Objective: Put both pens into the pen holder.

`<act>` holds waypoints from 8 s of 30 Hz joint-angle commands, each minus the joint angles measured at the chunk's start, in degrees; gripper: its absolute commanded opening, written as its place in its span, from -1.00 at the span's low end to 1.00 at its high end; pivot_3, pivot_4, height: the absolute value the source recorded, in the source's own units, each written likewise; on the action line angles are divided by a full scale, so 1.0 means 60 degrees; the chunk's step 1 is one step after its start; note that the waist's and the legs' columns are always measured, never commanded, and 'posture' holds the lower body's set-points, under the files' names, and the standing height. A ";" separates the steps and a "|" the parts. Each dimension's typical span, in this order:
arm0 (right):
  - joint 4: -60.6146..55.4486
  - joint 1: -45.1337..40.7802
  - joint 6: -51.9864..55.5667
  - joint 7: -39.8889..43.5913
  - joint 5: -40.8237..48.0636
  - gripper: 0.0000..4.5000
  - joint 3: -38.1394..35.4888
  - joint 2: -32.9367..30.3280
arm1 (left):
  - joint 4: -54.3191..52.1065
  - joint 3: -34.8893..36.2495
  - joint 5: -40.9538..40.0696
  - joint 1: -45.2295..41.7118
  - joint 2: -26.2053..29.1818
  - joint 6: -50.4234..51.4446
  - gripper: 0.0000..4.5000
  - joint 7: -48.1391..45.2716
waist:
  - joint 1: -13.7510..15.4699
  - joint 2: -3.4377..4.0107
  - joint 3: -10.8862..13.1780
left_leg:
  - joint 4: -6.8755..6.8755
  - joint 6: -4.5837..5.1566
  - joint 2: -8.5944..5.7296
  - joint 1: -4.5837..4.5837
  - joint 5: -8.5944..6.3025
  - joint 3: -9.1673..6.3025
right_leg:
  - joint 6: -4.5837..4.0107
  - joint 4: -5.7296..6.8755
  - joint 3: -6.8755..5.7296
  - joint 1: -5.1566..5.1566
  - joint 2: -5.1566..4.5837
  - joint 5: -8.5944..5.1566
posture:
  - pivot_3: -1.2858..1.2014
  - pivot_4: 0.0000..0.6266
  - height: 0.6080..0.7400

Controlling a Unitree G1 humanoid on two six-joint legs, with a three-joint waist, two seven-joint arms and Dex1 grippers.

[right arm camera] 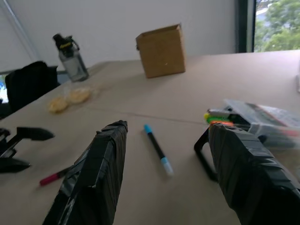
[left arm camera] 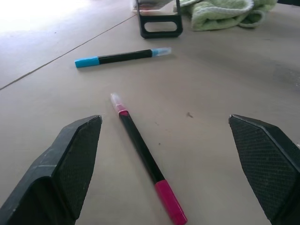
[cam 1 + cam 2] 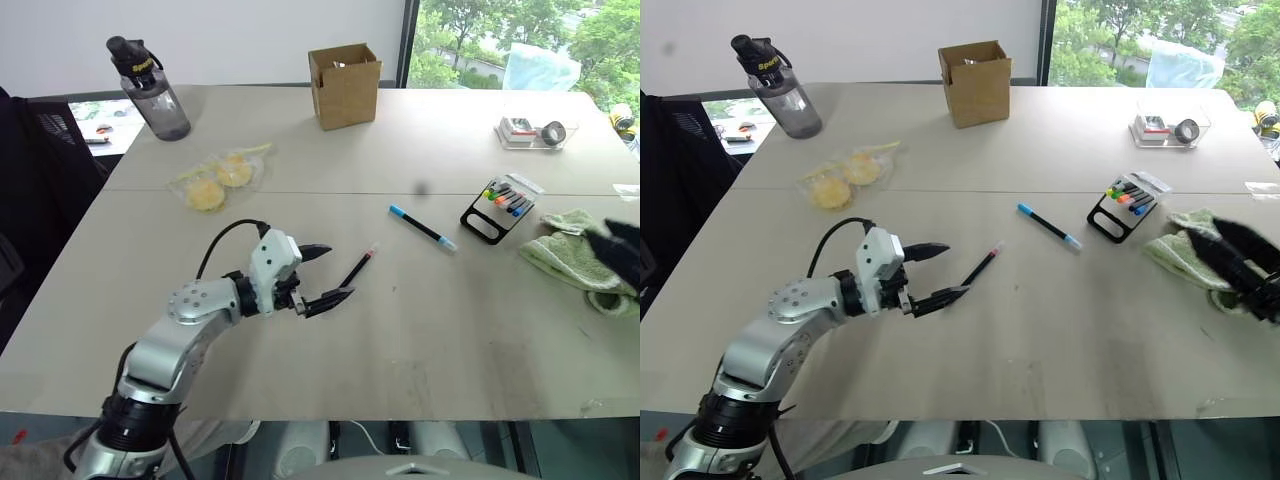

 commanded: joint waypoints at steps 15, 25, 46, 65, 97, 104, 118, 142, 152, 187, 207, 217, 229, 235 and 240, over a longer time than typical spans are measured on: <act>-0.0750 0.1851 -0.2002 0.1573 -0.3907 0.31 0.2146 0.0677 | 0.0557 -0.2065 0.2938 0.0091 -0.0924 0.2621 1.00 0.2538 | 0.0021 0.0005 -0.0067 | 0.0001 0.0001 -0.0004 0.0017 0.0000 -0.0005 | -0.0002 0.0004 -0.0006 0.0013 -0.0018 -0.0001 | 0.03 -0.52 0.93; -0.0296 0.1767 -0.2847 0.1889 -0.4952 0.34 0.2682 0.0822 | 0.0223 -0.1981 0.2838 0.0074 -0.0701 0.3303 -0.28 0.2563 | -0.0025 0.0030 -0.0114 | -0.0002 0.0000 0.0003 0.0034 -0.0001 -0.0007 | -0.0003 0.0008 -0.0001 0.0020 -0.0002 -0.0004 | 0.03 -0.52 0.93; -0.0955 -0.1541 0.0110 -0.1481 -0.0152 0.34 0.4255 0.3071 | -0.0785 0.1479 -0.4148 -0.0779 -0.2420 0.3522 -0.96 0.0433 | -0.0010 -0.0004 -0.0077 | 0.0008 -0.0001 -0.0005 -0.0012 0.0000 -0.0023 | -0.0009 0.0001 -0.0024 -0.0005 -0.0033 0.0002 | 0.03 -0.52 0.93; -0.0312 -0.4332 0.0305 -0.2095 0.0676 0.34 0.5815 0.3578 | -0.0205 0.1169 -0.5813 -0.1593 -0.1525 0.4444 -0.96 -0.0137 | -0.0032 -0.0016 -0.0063 | 0.0009 -0.0003 -0.0012 -0.0004 0.0002 -0.0025 | -0.0007 0.0006 -0.0020 -0.0003 0.0029 0.0001 | 0.03 -0.52 0.93; 0.0185 -0.6394 -0.0659 -0.1441 -0.1893 -0.96 0.4458 0.0842 | 0.0250 0.1251 -0.3746 -0.2700 -0.0493 0.2762 -0.05 -0.0020 | -0.0002 -0.0023 -0.0020 | 0.0005 -0.0002 -0.0014 -0.0009 0.0002 -0.0023 | -0.0008 -0.0001 -0.0023 -0.0005 0.0022 0.0001 | 0.03 -0.52 0.93; 0.1095 -0.6122 -0.3554 -0.0433 -0.6177 -0.96 0.5043 -0.0568 | -0.0212 0.0514 -0.3173 -0.3029 -0.0477 0.2517 -0.05 -0.0161 | -0.0023 -0.0031 -0.0011 | 0.0000 -0.0036 -0.0014 -0.0024 0.0021 -0.0017 | -0.0004 -0.0030 -0.0021 -0.0008 0.0021 0.0000 | 0.03 -0.52 0.93; 0.3115 -0.5597 -0.7168 -0.0811 -0.9473 -0.96 0.5081 -0.0319 | 0.0246 -0.0170 -0.1228 -0.3320 -0.0762 0.1077 -0.05 0.0112 | -0.0010 -0.0040 0.0007 | 0.0002 -0.0052 -0.0013 -0.0010 0.0031 -0.0010 | -0.0003 -0.0011 -0.0014 -0.0007 0.0024 -0.0001 | 0.03 -0.52 0.93; 0.6850 -0.7165 -1.0450 -0.1556 -1.1242 0.98 0.5974 0.0224 | 0.0336 -0.0186 -0.0882 -0.3568 -0.1157 0.1139 0.01 0.0288 | -0.0032 -0.0035 0.0021 | 0.0006 -0.0067 -0.0010 -0.0002 0.0040 -0.0003 | -0.0003 0.0006 -0.0006 -0.0007 0.0012 0.0000 | 0.03 -0.52 0.93; 0.4499 -0.7040 -0.7095 -0.0638 -0.8627 0.98 0.6449 0.0989 | 0.0434 -0.0048 -0.1272 -0.3247 -0.0684 0.1475 0.01 -0.0335 | -0.0097 -0.0034 0.0021 | 0.0006 -0.0082 0.0002 0.0006 0.0049 -0.0012 | -0.0004 0.0019 -0.0008 -0.0007 0.0005 0.0002 | 0.03 -0.52 0.93; 0.4371 -0.5767 -0.1355 0.1533 -0.5892 -0.98 0.6116 0.1956 | 0.1607 -0.0076 -0.0354 -0.3329 0.0147 0.0872 0.01 -0.1021 | -0.0185 -0.0038 0.0026 | 0.0002 -0.0080 -0.0006 -0.0009 0.0047 -0.0027 | -0.0005 0.0017 -0.0027 -0.0010 0.0005 0.0004 | 0.03 -0.52 0.93; -0.0264 -0.3791 0.1231 -0.0568 -0.1308 -0.98 0.5295 0.3074 | 0.2340 0.2486 -0.4499 -0.3892 -0.3375 0.3149 0.01 0.1330 | -0.0223 -0.0042 0.0027 | 0.0010 -0.0080 -0.0003 -0.0009 0.0048 -0.0044 | -0.0002 0.0022 -0.0031 -0.0007 0.0009 0.0005 | 0.03 -0.52 0.93; -0.0390 -0.3859 0.1312 -0.0305 -0.1083 -0.98 0.5794 0.2710 | 0.1952 0.2319 -0.5510 -0.3748 -0.3167 0.4014 0.01 0.1071 | -0.0212 -0.0043 0.0027 | 0.0011 -0.0078 -0.0015 -0.0009 0.0047 -0.0041 | -0.0002 0.0020 -0.0031 -0.0005 0.0027 0.0005 | 0.03 -0.52 0.93; -0.0393 -0.4081 0.1365 -0.0713 -0.1566 0.97 0.6270 0.2409 | 0.1795 0.2200 -0.5825 -0.3678 -0.2850 0.4201 -1.00 0.0775 | -0.0216 -0.0043 0.0027 | 0.0011 -0.0079 -0.0013 -0.0010 0.0047 -0.0042 | -0.0002 0.0020 -0.0031 -0.0005 0.0031 0.0004 | 0.03 -0.52 0.93; -0.0215 -0.5295 0.2047 -0.1107 -0.1443 0.97 0.6633 0.2166 | 0.1668 0.1619 -0.5364 -0.3731 -0.2478 0.4144 -1.00 0.0412 | -0.0234 -0.0046 0.0029 | 0.0010 -0.0080 -0.0013 -0.0007 0.0048 -0.0041 | -0.0002 0.0021 -0.0030 -0.0006 0.0032 0.0004 | 0.03 -0.52 0.93; 0.0111 -0.6094 0.2591 -0.1045 -0.1670 0.97 0.7161 0.1938 | 0.1634 0.1076 -0.5035 -0.3788 -0.2145 0.4057 -1.00 -0.0073 | -0.0228 -0.0046 0.0029 | 0.0007 -0.0080 -0.0012 -0.0012 0.0048 -0.0044 | -0.0003 0.0014 -0.0033 -0.0007 0.0032 0.0004 | 0.03 -0.52 0.93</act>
